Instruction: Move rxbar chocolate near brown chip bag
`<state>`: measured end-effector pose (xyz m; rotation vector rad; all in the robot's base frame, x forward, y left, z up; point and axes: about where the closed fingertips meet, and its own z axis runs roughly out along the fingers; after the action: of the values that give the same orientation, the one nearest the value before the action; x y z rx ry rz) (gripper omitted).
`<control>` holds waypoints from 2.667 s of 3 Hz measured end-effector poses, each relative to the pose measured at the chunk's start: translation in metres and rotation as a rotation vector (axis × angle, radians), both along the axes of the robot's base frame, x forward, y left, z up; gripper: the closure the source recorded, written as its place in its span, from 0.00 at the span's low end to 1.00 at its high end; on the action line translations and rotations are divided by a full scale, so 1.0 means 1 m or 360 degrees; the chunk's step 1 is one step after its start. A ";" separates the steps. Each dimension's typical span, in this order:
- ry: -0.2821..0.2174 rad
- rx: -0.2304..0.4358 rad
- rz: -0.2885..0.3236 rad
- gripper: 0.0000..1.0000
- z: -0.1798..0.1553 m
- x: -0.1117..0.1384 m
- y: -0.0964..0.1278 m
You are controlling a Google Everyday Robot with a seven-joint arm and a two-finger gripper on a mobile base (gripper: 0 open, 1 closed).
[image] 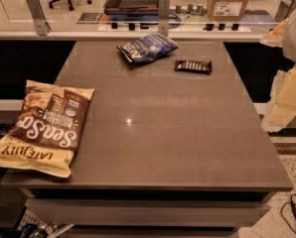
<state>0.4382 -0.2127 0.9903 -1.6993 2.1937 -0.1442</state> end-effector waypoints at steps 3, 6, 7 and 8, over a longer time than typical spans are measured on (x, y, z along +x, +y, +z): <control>-0.0063 0.0166 -0.0125 0.00 0.003 0.053 -0.028; -0.0168 0.0601 -0.0197 0.00 -0.030 0.131 -0.063; -0.0244 0.0755 -0.0241 0.00 -0.046 0.155 -0.068; -0.0309 0.0869 -0.0275 0.00 -0.059 0.171 -0.067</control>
Offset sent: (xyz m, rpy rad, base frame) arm 0.0541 -0.0314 0.0062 0.0912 -0.0330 -0.0933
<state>0.6093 -0.2800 0.9316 -1.1482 1.9922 0.2201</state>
